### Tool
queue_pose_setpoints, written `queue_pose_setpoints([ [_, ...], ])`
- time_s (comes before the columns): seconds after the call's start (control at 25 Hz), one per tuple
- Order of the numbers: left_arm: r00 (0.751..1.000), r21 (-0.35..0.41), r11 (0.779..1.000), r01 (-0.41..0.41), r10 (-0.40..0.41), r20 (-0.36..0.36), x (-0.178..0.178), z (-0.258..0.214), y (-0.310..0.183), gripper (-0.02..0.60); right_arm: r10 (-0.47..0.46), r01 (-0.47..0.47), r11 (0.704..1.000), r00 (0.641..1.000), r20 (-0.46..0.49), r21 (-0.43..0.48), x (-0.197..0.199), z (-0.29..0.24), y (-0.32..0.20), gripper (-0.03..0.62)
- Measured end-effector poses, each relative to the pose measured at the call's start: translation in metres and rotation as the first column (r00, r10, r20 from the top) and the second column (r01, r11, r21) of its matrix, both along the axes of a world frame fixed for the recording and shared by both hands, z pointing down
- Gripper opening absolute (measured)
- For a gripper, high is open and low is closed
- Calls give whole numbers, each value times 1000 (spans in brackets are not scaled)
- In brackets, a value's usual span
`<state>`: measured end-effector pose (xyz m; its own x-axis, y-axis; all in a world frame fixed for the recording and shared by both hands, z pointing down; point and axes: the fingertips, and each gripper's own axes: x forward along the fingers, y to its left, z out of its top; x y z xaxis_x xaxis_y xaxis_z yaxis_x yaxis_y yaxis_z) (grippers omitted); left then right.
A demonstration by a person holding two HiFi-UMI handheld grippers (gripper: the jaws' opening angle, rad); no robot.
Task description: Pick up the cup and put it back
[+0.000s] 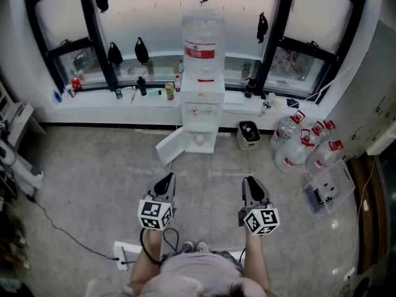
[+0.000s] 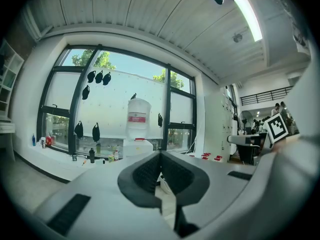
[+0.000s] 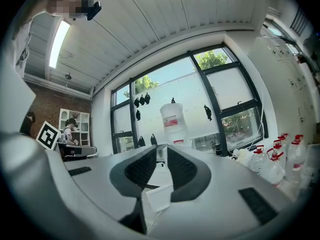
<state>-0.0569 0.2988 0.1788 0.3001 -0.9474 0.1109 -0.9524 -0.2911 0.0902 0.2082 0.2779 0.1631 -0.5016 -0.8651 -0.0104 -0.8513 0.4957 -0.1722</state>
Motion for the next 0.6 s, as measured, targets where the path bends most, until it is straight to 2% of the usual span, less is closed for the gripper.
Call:
queue_pose_setpoints([
  [0.16, 1000, -5, 1000, 2, -2, -3, -2, 3, 4, 25, 2, -2, 1000, 1000, 23, 2, -2, -3, 2, 260],
  [0.24, 1000, -8, 1000, -1, 1, -4, -1, 4, 4, 25, 0, -1, 1000, 999, 48, 17, -3, -7, 3, 327],
  [0.4, 1000, -11, 1000, -5, 5, -4, -5, 5, 6, 25, -35, 25, 997, 988, 153, 73, -7, -23, 10, 436],
  [0.6, 1000, -14, 1000, -6, 6, -10, -11, 6, 8, 25, -41, 29, 996, 989, 142, 86, -14, -25, 14, 499],
])
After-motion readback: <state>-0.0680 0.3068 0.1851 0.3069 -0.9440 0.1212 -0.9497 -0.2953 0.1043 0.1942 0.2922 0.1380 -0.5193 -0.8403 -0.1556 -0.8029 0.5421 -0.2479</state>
